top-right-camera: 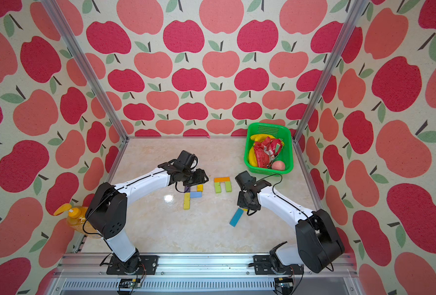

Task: Assemble the letter p with building blocks
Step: Pick up the building block from the center of the board, then place the building block at the center of the board.

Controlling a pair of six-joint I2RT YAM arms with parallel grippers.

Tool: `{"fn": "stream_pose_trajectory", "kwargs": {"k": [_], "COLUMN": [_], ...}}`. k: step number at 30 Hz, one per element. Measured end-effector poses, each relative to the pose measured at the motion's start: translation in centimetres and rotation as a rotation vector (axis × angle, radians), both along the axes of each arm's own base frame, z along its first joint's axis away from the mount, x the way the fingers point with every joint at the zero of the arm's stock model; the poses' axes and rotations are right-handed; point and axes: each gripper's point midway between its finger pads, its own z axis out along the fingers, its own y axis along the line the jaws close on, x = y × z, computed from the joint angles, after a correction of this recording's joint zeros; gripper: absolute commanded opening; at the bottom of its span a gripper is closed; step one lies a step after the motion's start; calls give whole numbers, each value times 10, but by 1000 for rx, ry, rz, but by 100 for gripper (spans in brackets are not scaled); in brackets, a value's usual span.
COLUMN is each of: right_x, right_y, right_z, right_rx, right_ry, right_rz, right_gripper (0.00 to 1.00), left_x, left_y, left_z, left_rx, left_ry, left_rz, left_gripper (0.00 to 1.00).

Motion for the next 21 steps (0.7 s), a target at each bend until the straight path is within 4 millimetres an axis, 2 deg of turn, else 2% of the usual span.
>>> {"fn": "stream_pose_trajectory", "kwargs": {"k": [3, 5, 7, 9, 14, 19, 21], "right_x": [30, 41, 42, 37, 28, 17, 13], "right_y": [24, 40, 55, 65, 75, 84, 87], "right_z": [34, 40, 31, 13, -26, -38, -45], "right_rx": [8, -23, -62, -104, -173, -167, -161], "right_ry": [-123, -167, -170, -133, -45, -12, 9], "right_rz": [165, 298, 436, 569, 779, 894, 924], "right_gripper": [0, 0, 0, 0, 0, 1, 4], "left_x": [-3, -7, -11, -14, -19, -23, -25], "left_y": [9, 17, 25, 33, 50, 60, 62], "left_z": [7, 14, 21, 30, 42, 42, 39], "left_rx": [7, 18, 27, 32, 48, 73, 83], "left_ry": [-24, -43, -65, -90, -129, -136, -127], "left_rz": [15, 30, 46, 63, 100, 123, 126], "left_gripper": [59, 59, 59, 59, 59, 60, 60]}}
